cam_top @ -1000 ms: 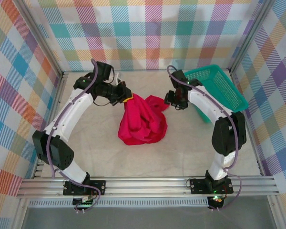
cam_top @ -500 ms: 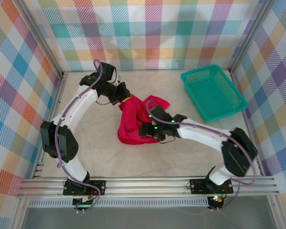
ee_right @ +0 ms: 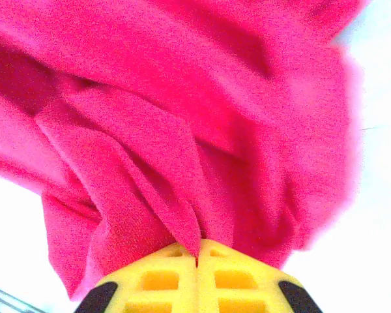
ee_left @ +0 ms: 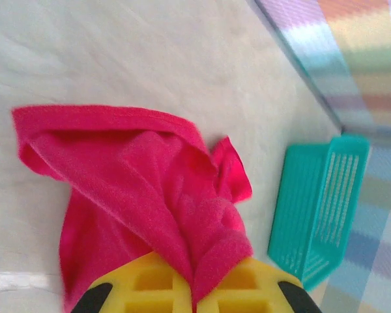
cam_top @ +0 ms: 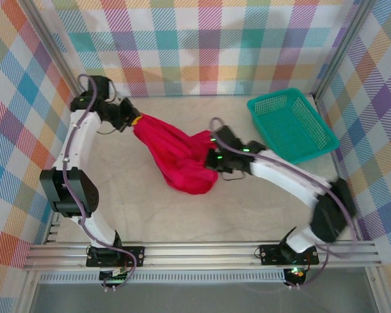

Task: Fold the inside-out t-shirt

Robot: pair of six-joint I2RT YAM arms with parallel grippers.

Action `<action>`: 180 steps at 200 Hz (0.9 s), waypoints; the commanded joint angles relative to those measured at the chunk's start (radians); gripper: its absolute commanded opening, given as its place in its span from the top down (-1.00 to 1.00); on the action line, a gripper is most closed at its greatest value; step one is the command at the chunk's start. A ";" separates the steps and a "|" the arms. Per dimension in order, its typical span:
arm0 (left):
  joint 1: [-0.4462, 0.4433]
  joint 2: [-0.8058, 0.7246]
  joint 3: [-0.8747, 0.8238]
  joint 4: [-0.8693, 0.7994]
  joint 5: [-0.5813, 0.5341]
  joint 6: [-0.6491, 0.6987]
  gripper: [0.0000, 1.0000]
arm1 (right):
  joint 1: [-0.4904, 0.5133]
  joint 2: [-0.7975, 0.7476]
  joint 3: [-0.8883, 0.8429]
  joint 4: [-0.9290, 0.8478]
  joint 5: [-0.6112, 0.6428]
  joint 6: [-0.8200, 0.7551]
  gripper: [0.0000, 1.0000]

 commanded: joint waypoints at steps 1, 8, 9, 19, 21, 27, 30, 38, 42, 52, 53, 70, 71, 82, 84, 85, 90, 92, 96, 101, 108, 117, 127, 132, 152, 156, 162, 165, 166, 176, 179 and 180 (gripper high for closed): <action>0.056 -0.056 -0.069 0.013 -0.021 -0.016 1.00 | -0.077 -0.252 -0.129 -0.200 0.074 -0.067 1.00; 0.060 -0.058 -0.108 0.031 -0.031 -0.018 1.00 | -0.101 -0.303 -0.185 -0.204 0.067 -0.067 1.00; 0.060 -0.058 -0.113 0.034 -0.031 -0.018 1.00 | -0.105 -0.309 -0.193 -0.204 0.064 -0.068 1.00; 0.058 -0.063 -0.174 0.067 -0.039 -0.027 1.00 | -0.136 -0.357 -0.276 -0.187 0.044 -0.055 1.00; 0.056 -0.064 -0.187 0.073 -0.038 -0.031 1.00 | -0.140 -0.363 -0.289 -0.186 0.040 -0.050 1.00; 0.052 -0.069 -0.226 0.100 -0.036 -0.038 1.00 | -0.153 -0.376 -0.339 -0.162 0.028 -0.036 1.00; 0.049 -0.072 -0.245 0.111 -0.039 -0.041 1.00 | -0.156 -0.378 -0.359 -0.148 0.023 -0.028 1.00; 0.037 -0.081 -0.287 0.128 -0.057 -0.043 1.00 | -0.158 -0.380 -0.408 -0.103 0.010 -0.012 1.00; 0.029 -0.086 -0.304 0.133 -0.071 -0.042 1.00 | -0.159 -0.377 -0.429 -0.078 0.005 -0.004 1.00; 0.004 -0.101 -0.340 0.137 -0.112 -0.037 1.00 | -0.159 -0.359 -0.463 -0.024 -0.008 0.011 1.00; 0.001 -0.102 -0.343 0.137 -0.117 -0.036 1.00 | -0.159 -0.355 -0.465 -0.020 -0.010 0.011 1.00; -0.054 -0.141 -0.402 0.131 -0.196 -0.019 1.00 | -0.158 -0.315 -0.479 0.035 -0.051 0.009 1.00; -0.058 -0.144 -0.405 0.131 -0.198 -0.018 1.00 | -0.158 -0.313 -0.477 0.035 -0.053 0.008 1.00; -0.104 -0.180 -0.445 0.125 -0.260 -0.005 1.00 | -0.154 -0.301 -0.464 0.021 -0.058 0.004 0.96; -0.113 -0.184 -0.452 0.124 -0.274 -0.003 1.00 | -0.154 -0.301 -0.462 0.016 -0.058 0.003 0.87; -0.118 -0.188 -0.454 0.121 -0.280 -0.002 1.00 | -0.154 -0.301 -0.461 0.013 -0.058 0.002 0.82; -0.139 -0.204 -0.465 0.110 -0.320 0.005 1.00 | -0.154 -0.303 -0.451 -0.003 -0.053 0.001 0.59; -0.149 -0.210 -0.468 0.104 -0.334 0.009 1.00 | -0.153 -0.304 -0.448 -0.011 -0.052 0.001 0.51; -0.166 -0.222 -0.471 0.092 -0.370 0.015 0.86 | -0.152 -0.308 -0.439 -0.027 -0.049 -0.003 0.41; -0.190 -0.238 -0.474 0.073 -0.415 0.022 0.65 | -0.152 -0.315 -0.428 -0.043 -0.047 -0.006 0.31; -0.226 -0.260 -0.469 0.046 -0.488 0.032 0.35 | -0.152 -0.323 -0.412 -0.066 -0.043 -0.011 0.16; -0.283 -0.284 -0.450 0.018 -0.569 0.052 0.12 | -0.152 -0.332 -0.392 -0.085 -0.043 -0.018 0.06; -0.359 -0.307 -0.427 0.010 -0.627 0.086 -0.09 | -0.152 -0.334 -0.376 -0.093 -0.046 -0.021 -0.02; -0.395 -0.312 -0.416 0.012 -0.634 0.101 -0.16 | -0.152 -0.333 -0.371 -0.091 -0.049 -0.021 -0.04; -0.513 -0.290 -0.389 0.046 -0.522 0.142 -0.34 | -0.152 -0.307 -0.378 -0.040 -0.070 -0.010 -0.06; -0.532 -0.279 -0.389 0.057 -0.488 0.142 -0.35 | -0.152 -0.298 -0.379 -0.026 -0.077 -0.006 -0.06; -0.560 -0.259 -0.395 0.079 -0.442 0.140 -0.36 | -0.151 -0.282 -0.380 -0.009 -0.087 -0.001 -0.06; -0.572 -0.249 -0.398 0.090 -0.421 0.139 -0.36 | -0.152 -0.274 -0.380 -0.002 -0.090 0.002 -0.06; -0.577 -0.244 -0.398 0.094 -0.414 0.139 -0.36 | -0.151 -0.271 -0.380 0.001 -0.092 0.002 -0.06; -0.614 -0.196 -0.404 0.126 -0.361 0.131 -0.37 | -0.151 -0.245 -0.380 0.027 -0.109 0.006 -0.06; -0.625 -0.179 -0.404 0.131 -0.354 0.129 -0.37 | -0.151 -0.236 -0.379 0.035 -0.112 0.007 -0.06; -0.627 -0.173 -0.404 0.132 -0.353 0.128 -0.36 | -0.151 -0.234 -0.378 0.038 -0.115 0.007 -0.06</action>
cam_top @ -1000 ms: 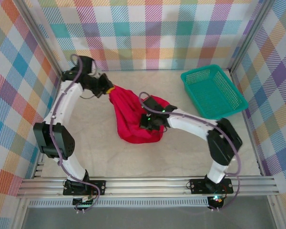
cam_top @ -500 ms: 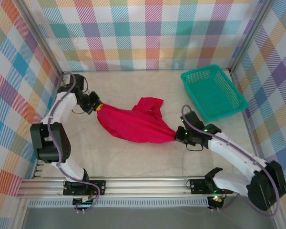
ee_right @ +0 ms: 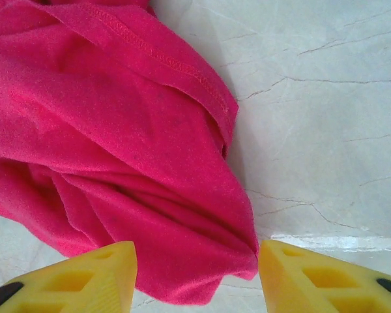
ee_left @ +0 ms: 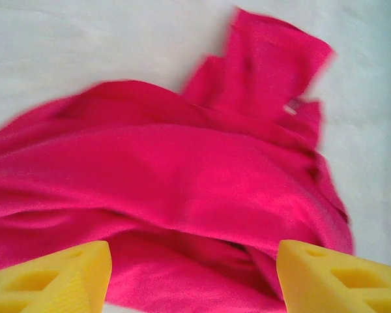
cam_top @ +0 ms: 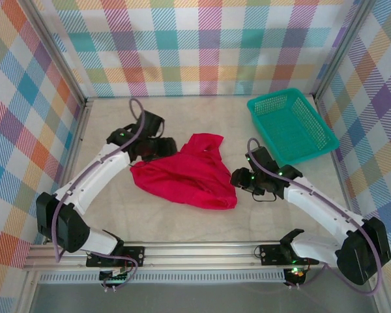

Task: Fold the inside-out t-shirt

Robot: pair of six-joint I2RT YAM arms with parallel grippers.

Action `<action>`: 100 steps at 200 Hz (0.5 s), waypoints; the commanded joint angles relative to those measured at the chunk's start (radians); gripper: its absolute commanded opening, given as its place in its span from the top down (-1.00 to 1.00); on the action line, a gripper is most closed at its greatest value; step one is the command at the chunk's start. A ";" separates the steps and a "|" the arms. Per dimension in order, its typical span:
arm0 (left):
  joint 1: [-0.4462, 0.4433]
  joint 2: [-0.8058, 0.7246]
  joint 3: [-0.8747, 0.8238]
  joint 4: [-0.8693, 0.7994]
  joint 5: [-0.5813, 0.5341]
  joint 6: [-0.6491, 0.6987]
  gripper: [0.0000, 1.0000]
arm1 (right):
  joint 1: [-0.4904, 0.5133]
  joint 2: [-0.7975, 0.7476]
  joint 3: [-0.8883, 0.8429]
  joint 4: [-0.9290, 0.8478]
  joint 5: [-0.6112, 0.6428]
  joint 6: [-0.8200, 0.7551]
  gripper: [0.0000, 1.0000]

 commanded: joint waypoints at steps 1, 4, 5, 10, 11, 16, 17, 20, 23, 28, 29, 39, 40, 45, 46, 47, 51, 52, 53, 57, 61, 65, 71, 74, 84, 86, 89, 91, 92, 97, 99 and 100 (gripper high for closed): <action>-0.074 0.105 -0.001 0.047 0.109 0.027 -0.37 | 0.001 0.058 0.014 0.060 -0.052 0.012 -0.06; -0.083 0.123 0.001 0.050 0.115 0.025 -0.37 | 0.001 0.066 0.015 0.065 -0.056 0.011 -0.06; -0.087 0.128 0.003 0.050 0.117 0.024 -0.37 | 0.001 0.069 0.014 0.066 -0.059 0.010 -0.05; -0.099 0.155 0.005 0.055 0.124 0.024 -0.37 | 0.001 0.080 0.018 0.073 -0.068 0.009 -0.06; -0.102 0.161 0.006 0.057 0.126 0.024 -0.37 | 0.001 0.083 0.018 0.074 -0.070 0.008 -0.05; -0.110 0.185 0.008 0.062 0.122 0.025 -0.37 | 0.001 0.096 0.024 0.078 -0.081 0.008 -0.05; -0.112 0.190 0.008 0.062 0.122 0.024 -0.37 | 0.002 0.100 0.024 0.078 -0.083 0.008 -0.05; -0.116 0.204 0.009 0.064 0.120 0.024 -0.37 | 0.003 0.106 0.028 0.079 -0.089 0.008 -0.05; -0.119 0.216 0.011 0.066 0.120 0.025 -0.37 | 0.005 0.111 0.030 0.082 -0.095 0.007 -0.05; -0.121 0.238 0.013 0.072 0.120 0.027 -0.36 | 0.010 0.120 0.033 0.085 -0.104 0.006 -0.06; -0.121 0.243 0.013 0.073 0.120 0.028 -0.37 | 0.012 0.122 0.034 0.086 -0.105 0.006 -0.06; -0.121 0.281 0.024 0.071 0.101 0.035 -0.40 | 0.033 0.137 0.040 0.091 -0.108 0.007 -0.08; -0.121 0.286 0.025 0.070 0.099 0.036 -0.40 | 0.034 0.138 0.040 0.091 -0.107 0.008 -0.08; -0.121 0.303 0.034 0.064 0.087 0.042 -0.42 | 0.049 0.145 0.041 0.093 -0.108 0.011 -0.09; -0.121 0.307 0.036 0.062 0.085 0.044 -0.42 | 0.051 0.146 0.042 0.093 -0.108 0.011 -0.09; -0.121 0.311 0.037 0.062 0.083 0.045 -0.43 | 0.054 0.148 0.043 0.094 -0.108 0.011 -0.09; -0.120 0.323 0.046 0.057 0.077 0.050 -0.44 | 0.064 0.154 0.042 0.096 -0.109 0.013 -0.10; -0.121 0.326 0.047 0.057 0.074 0.052 -0.44 | 0.066 0.155 0.042 0.097 -0.110 0.013 -0.10; -0.121 0.329 0.048 0.057 0.074 0.053 -0.44 | 0.069 0.158 0.042 0.098 -0.110 0.014 -0.10; -0.121 0.342 0.053 0.057 0.071 0.058 -0.46 | 0.080 0.163 0.043 0.100 -0.110 0.017 -0.11; -0.121 0.355 0.057 0.057 0.068 0.061 -0.47 | 0.091 0.169 0.044 0.103 -0.109 0.021 -0.11; -0.121 0.366 0.061 0.059 0.066 0.063 -0.47 | 0.103 0.175 0.044 0.107 -0.107 0.025 -0.12; -0.120 0.386 0.067 0.061 0.063 0.067 -0.47 | 0.120 0.185 0.045 0.111 -0.104 0.033 -0.12; -0.121 0.396 0.070 0.061 0.062 0.070 -0.45 | 0.130 0.189 0.045 0.114 -0.102 0.038 -0.12; -0.121 0.427 0.080 0.058 0.057 0.077 -0.24 | 0.159 0.203 0.050 0.120 -0.096 0.050 -0.13; -0.121 0.433 0.083 0.054 0.055 0.077 -0.20 | 0.165 0.205 0.051 0.119 -0.093 0.051 -0.13; -0.120 0.442 0.089 0.048 0.052 0.080 -0.06 | 0.174 0.208 0.057 0.117 -0.088 0.055 -0.13; -0.120 0.448 0.095 0.043 0.049 0.080 0.04 | 0.180 0.210 0.060 0.115 -0.084 0.056 -0.13; -0.120 0.450 0.098 0.039 0.047 0.082 0.10 | 0.183 0.211 0.061 0.114 -0.082 0.057 -0.14; -0.120 0.464 0.116 0.019 0.032 0.085 0.35 | 0.199 0.215 0.071 0.109 -0.072 0.060 -0.14; -0.120 0.467 0.125 0.006 0.025 0.085 0.44 | 0.205 0.216 0.074 0.107 -0.068 0.061 -0.13; -0.120 0.470 0.130 0.000 0.020 0.084 0.49 | 0.208 0.216 0.076 0.106 -0.066 0.062 -0.13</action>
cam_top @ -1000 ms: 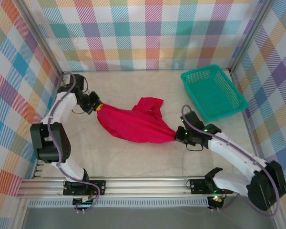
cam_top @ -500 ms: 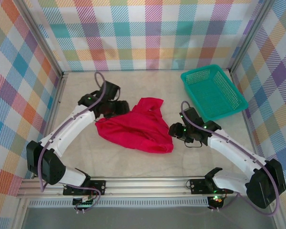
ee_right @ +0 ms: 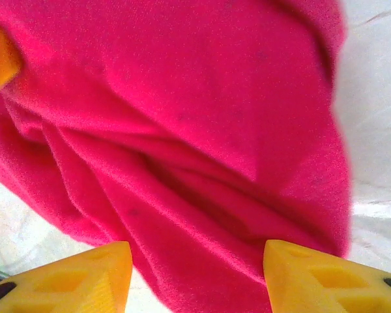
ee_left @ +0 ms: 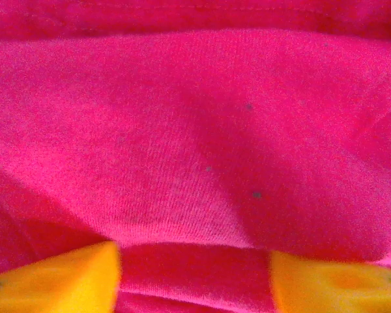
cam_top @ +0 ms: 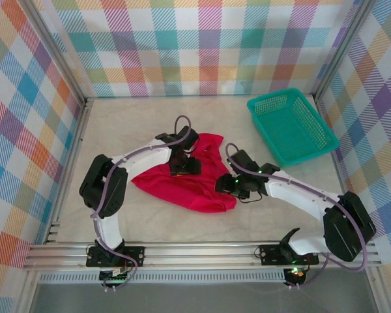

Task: Fold the inside-out t-shirt

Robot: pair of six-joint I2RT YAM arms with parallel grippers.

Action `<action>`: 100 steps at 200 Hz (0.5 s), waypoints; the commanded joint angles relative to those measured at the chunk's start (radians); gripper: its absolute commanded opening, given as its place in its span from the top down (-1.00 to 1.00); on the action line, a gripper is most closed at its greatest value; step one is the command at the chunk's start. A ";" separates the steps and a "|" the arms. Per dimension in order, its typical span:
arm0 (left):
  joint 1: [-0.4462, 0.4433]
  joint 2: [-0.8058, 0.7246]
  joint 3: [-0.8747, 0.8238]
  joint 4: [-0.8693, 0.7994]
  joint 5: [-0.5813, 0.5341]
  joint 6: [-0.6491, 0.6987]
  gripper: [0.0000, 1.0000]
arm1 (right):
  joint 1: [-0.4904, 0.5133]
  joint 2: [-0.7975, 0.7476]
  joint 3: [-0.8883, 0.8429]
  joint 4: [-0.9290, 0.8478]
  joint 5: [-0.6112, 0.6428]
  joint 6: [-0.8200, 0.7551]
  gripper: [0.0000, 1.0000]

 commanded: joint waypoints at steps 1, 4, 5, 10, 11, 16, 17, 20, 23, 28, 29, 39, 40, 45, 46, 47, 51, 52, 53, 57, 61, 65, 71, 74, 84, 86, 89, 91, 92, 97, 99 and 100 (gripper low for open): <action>0.001 0.052 0.085 -0.069 -0.058 0.036 0.53 | 0.058 0.021 0.055 0.008 0.018 0.034 -0.13; 0.001 0.057 0.100 -0.088 -0.069 0.035 0.66 | 0.068 0.023 0.061 0.010 0.024 0.034 -0.13; 0.001 0.059 0.105 -0.095 -0.074 0.035 0.70 | 0.070 0.023 0.062 0.010 0.025 0.035 -0.13; 0.003 0.064 0.132 -0.126 -0.095 0.033 0.87 | 0.083 0.027 0.070 0.017 0.031 0.037 -0.13; 0.003 0.065 0.137 -0.132 -0.099 0.033 0.89 | 0.085 0.028 0.071 0.018 0.032 0.038 -0.13; 0.005 0.063 0.163 -0.158 -0.115 0.030 1.00 | 0.096 0.034 0.077 0.028 0.037 0.040 -0.13; 0.006 0.062 0.168 -0.163 -0.119 0.029 1.00 | 0.098 0.036 0.078 0.030 0.038 0.039 -0.13; 0.008 0.059 0.183 -0.178 -0.129 0.027 1.00 | 0.104 0.042 0.082 0.037 0.040 0.039 -0.13; 0.010 0.056 0.198 -0.193 -0.139 0.023 1.00 | 0.107 0.050 0.087 0.043 0.044 0.040 -0.14; 0.015 0.050 0.220 -0.214 -0.149 0.015 1.00 | 0.112 0.065 0.098 0.051 0.050 0.038 -0.14; 0.016 0.048 0.224 -0.218 -0.150 0.014 1.00 | 0.112 0.069 0.100 0.052 0.051 0.037 -0.14; 0.029 0.032 0.261 -0.246 -0.149 0.002 1.00 | 0.117 0.114 0.134 0.057 0.070 0.025 -0.15; 0.030 0.030 0.264 -0.247 -0.148 0.001 1.00 | 0.117 0.114 0.138 0.056 0.075 0.023 -0.15; 0.037 0.020 0.276 -0.252 -0.138 -0.006 1.00 | 0.119 0.138 0.157 0.056 0.089 0.017 -0.15; 0.038 0.018 0.277 -0.253 -0.137 -0.007 1.00 | 0.119 0.140 0.161 0.056 0.093 0.016 -0.15; 0.039 0.017 0.278 -0.253 -0.136 -0.008 1.00 | 0.119 0.146 0.165 0.056 0.096 0.014 -0.15; 0.043 0.009 0.285 -0.253 -0.127 -0.012 1.00 | 0.121 0.165 0.180 0.060 0.107 0.008 -0.15; 0.044 0.006 0.286 -0.253 -0.126 -0.013 1.00 | 0.121 0.171 0.183 0.061 0.110 0.007 -0.15; 0.045 0.005 0.286 -0.253 -0.124 -0.013 1.00 | 0.121 0.176 0.186 0.062 0.113 0.005 -0.15; 0.048 -0.001 0.290 -0.253 -0.119 -0.017 1.00 | 0.121 0.196 0.199 0.064 0.124 0.002 -0.15; 0.051 -0.006 0.293 -0.253 -0.118 -0.020 1.00 | 0.121 0.215 0.212 0.065 0.137 -0.002 -0.15; 0.053 -0.009 0.296 -0.254 -0.118 -0.023 1.00 | 0.121 0.235 0.225 0.065 0.147 -0.007 -0.16; 0.057 -0.012 0.302 -0.259 -0.117 -0.025 1.00 | 0.121 0.266 0.244 0.062 0.158 -0.009 -0.16; 0.059 -0.012 0.304 -0.261 -0.116 -0.026 1.00 | 0.121 0.282 0.253 0.060 0.163 -0.010 -0.15; 0.068 -0.013 0.313 -0.273 -0.113 -0.024 1.00 | 0.121 0.328 0.278 0.057 0.172 -0.013 -0.15; 0.069 -0.013 0.314 -0.276 -0.113 -0.024 1.00 | 0.121 0.336 0.282 0.057 0.174 -0.013 -0.15; 0.072 -0.014 0.316 -0.279 -0.113 -0.024 1.00 | 0.121 0.348 0.287 0.055 0.176 -0.013 -0.14; 0.074 -0.013 0.317 -0.280 -0.112 -0.023 1.00 | 0.121 0.353 0.290 0.054 0.178 -0.013 -0.14; 0.075 -0.015 0.317 -0.282 -0.112 -0.023 1.00 | 0.121 0.357 0.291 0.054 0.178 -0.014 -0.14; 0.080 -0.017 0.317 -0.288 -0.111 -0.022 1.00 | 0.121 0.371 0.298 0.054 0.179 -0.016 -0.12; 0.083 -0.018 0.316 -0.289 -0.111 -0.022 1.00 | 0.121 0.375 0.299 0.053 0.178 -0.017 -0.10; 0.084 -0.019 0.315 -0.290 -0.110 -0.022 1.00 | 0.121 0.378 0.300 0.053 0.179 -0.018 -0.09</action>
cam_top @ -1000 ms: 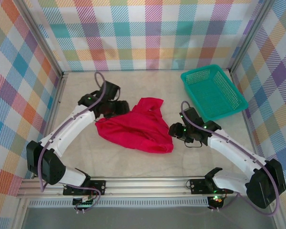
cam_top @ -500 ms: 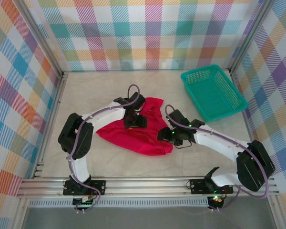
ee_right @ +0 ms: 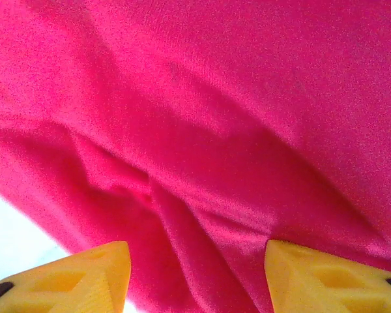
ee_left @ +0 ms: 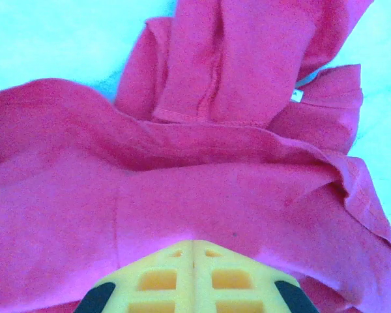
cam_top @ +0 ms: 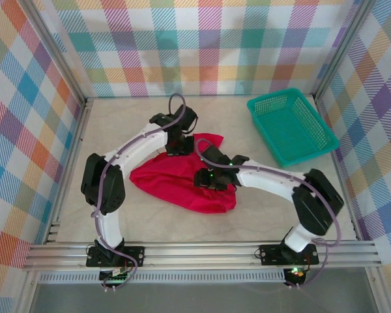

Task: Fold the inside-out t-shirt

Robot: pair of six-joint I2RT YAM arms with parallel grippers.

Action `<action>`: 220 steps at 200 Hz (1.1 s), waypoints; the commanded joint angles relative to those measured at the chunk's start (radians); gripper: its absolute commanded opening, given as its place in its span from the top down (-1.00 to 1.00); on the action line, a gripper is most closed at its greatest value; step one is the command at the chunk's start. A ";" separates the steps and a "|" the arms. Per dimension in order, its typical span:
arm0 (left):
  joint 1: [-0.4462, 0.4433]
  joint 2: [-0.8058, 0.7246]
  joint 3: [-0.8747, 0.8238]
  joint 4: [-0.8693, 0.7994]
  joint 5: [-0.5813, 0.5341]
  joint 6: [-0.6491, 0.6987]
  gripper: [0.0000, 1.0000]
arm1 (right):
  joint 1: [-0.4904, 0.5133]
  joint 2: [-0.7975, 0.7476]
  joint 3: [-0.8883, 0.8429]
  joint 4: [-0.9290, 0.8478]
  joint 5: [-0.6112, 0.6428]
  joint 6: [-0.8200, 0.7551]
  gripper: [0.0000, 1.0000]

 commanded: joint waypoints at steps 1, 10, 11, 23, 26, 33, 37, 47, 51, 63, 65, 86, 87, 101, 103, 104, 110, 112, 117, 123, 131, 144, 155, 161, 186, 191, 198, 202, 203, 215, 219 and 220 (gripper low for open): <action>0.022 -0.030 0.021 -0.081 -0.005 -0.010 1.00 | 0.002 0.064 0.036 -0.007 0.053 -0.021 -0.07; 0.033 -0.045 0.007 -0.084 -0.002 -0.007 1.00 | 0.002 0.075 0.040 -0.011 0.056 -0.024 0.08; 0.034 -0.047 0.006 -0.084 -0.002 -0.006 1.00 | 0.002 0.076 0.041 -0.012 0.056 -0.025 0.10; 0.049 -0.081 -0.034 -0.070 0.005 -0.005 0.96 | 0.002 0.076 0.053 -0.033 0.067 -0.037 0.45; 0.052 -0.092 -0.047 -0.065 0.006 -0.007 0.88 | 0.002 0.074 0.058 -0.041 0.070 -0.041 0.53; 0.061 -0.114 -0.075 -0.055 0.014 -0.006 0.63 | 0.002 0.064 0.072 -0.065 0.077 -0.051 0.75; 0.066 -0.131 -0.089 -0.048 0.022 -0.007 0.53 | 0.002 0.058 0.082 -0.081 0.081 -0.056 0.87; 0.074 -0.173 -0.137 -0.026 0.055 -0.006 0.26 | 0.002 0.035 0.113 -0.127 0.084 -0.072 1.00; 0.075 -0.189 -0.157 -0.016 0.074 -0.005 0.16 | 0.002 0.024 0.126 -0.143 0.082 -0.079 1.00; 0.075 -0.234 -0.217 0.034 0.127 -0.003 -0.01 | 0.002 -0.018 0.158 -0.180 0.059 -0.099 1.00; 0.075 -0.240 -0.226 0.042 0.135 -0.002 -0.02 | 0.002 -0.025 0.161 -0.186 0.055 -0.102 1.00; 0.075 -0.280 -0.296 0.097 0.217 -0.002 -0.06 | 0.000 -0.111 0.203 -0.217 -0.001 -0.129 1.00; 0.075 -0.281 -0.298 0.099 0.219 -0.002 -0.06 | 0.000 -0.115 0.204 -0.218 -0.004 -0.130 1.00; 0.075 -0.297 -0.327 0.122 0.254 0.000 0.14 | 0.002 -0.177 0.212 -0.213 -0.037 -0.138 1.00; 0.075 -0.300 -0.330 0.127 0.260 0.000 0.17 | 0.000 -0.186 0.212 -0.212 -0.041 -0.139 1.00; 0.075 -0.302 -0.333 0.128 0.264 -0.001 0.18 | -0.001 -0.188 0.211 -0.210 -0.043 -0.139 1.00; 0.075 -0.312 -0.346 0.142 0.285 -0.001 0.29 | -0.006 -0.216 0.205 -0.199 -0.054 -0.137 1.00; 0.075 -0.315 -0.350 0.148 0.291 -0.001 0.31 | -0.007 -0.225 0.201 -0.197 -0.057 -0.136 1.00; 0.075 -0.324 -0.361 0.161 0.309 -0.003 0.38 | -0.012 -0.243 0.193 -0.187 -0.063 -0.133 1.00; 0.075 -0.335 -0.378 0.181 0.332 -0.006 0.44 | -0.022 -0.263 0.181 -0.176 -0.066 -0.128 1.00; 0.075 -0.355 -0.406 0.216 0.363 -0.014 0.47 | -0.037 -0.286 0.157 -0.157 -0.070 -0.123 1.00; 0.074 -0.382 -0.457 0.273 0.409 -0.029 0.49 | -0.075 -0.309 0.114 -0.127 -0.086 -0.111 1.00; 0.070 -0.399 -0.497 0.328 0.451 -0.043 0.51 | -0.107 -0.311 0.081 -0.099 -0.105 -0.107 1.00; 0.065 -0.407 -0.517 0.353 0.468 -0.050 0.51 | -0.123 -0.307 0.068 -0.089 -0.110 -0.107 1.00; 0.019 -0.415 -0.557 0.395 0.465 -0.060 0.46 | -0.173 -0.275 0.034 -0.056 -0.130 -0.128 1.00; 0.008 -0.413 -0.559 0.391 0.451 -0.062 0.46 | -0.179 -0.269 0.025 -0.046 -0.132 -0.136 1.00; -0.006 -0.412 -0.560 0.383 0.430 -0.062 0.46 | -0.191 -0.264 0.015 -0.039 -0.134 -0.141 1.00; -0.016 -0.413 -0.561 0.378 0.415 -0.063 0.48 | -0.197 -0.261 0.009 -0.035 -0.134 -0.144 1.00; -0.018 -0.414 -0.562 0.377 0.411 -0.063 0.48 | -0.198 -0.261 0.007 -0.034 -0.133 -0.145 1.00; -0.043 -0.424 -0.564 0.362 0.366 -0.069 0.50 | -0.213 -0.261 -0.019 -0.021 -0.141 -0.149 1.00; -0.052 -0.430 -0.566 0.359 0.351 -0.072 0.50 | -0.217 -0.264 -0.030 -0.013 -0.146 -0.149 1.00; -0.055 -0.431 -0.567 0.358 0.346 -0.073 0.50 | -0.218 -0.264 -0.033 -0.012 -0.147 -0.149 1.00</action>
